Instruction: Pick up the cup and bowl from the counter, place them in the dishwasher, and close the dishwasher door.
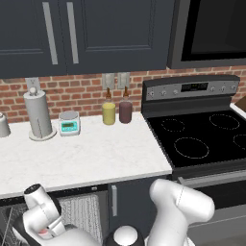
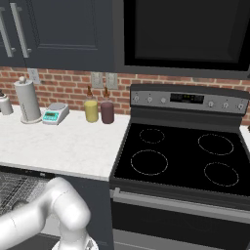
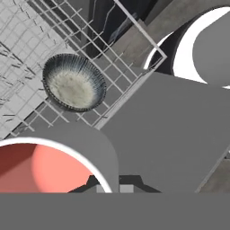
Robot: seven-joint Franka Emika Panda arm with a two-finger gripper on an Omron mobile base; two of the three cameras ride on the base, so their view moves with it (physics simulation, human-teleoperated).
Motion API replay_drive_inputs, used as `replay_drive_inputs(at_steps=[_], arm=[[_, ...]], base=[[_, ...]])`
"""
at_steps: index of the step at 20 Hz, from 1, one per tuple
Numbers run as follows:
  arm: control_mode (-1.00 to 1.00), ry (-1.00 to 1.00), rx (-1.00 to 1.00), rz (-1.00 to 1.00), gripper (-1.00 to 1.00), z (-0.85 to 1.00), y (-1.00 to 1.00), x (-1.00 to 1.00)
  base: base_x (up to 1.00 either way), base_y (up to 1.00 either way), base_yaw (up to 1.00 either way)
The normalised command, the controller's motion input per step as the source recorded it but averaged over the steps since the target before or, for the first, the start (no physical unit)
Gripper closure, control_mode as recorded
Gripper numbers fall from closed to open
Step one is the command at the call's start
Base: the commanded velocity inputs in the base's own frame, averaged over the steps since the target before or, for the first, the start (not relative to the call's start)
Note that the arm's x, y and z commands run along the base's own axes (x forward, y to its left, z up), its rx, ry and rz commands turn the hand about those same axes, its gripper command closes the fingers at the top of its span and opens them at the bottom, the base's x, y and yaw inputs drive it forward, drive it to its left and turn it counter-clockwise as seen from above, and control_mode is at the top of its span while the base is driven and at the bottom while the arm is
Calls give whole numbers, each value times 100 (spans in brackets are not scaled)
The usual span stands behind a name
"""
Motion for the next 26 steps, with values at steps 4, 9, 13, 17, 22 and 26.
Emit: replay_drive_inputs(at_steps=[4, 9, 13, 17, 22, 26], arm=[[-100, 0, -4, 0, 100, -67, 3, 16], [-100, 0, -4, 0, 100, -64, 14, 16], [-100, 0, -1, 0, 100, -38, 31, 4], [-100, -3, 0, 0, 100, -3, 47, 0], [-100, -8, 0, 0, 100, 0, 40, 13], [-100, -1, 0, 0, 100, -7, 33, 41]], base=[[0, 0, 0], [0, 0, 0], [0, 0, 0], [0, 0, 0], [0, 0, 0], [0, 0, 0]])
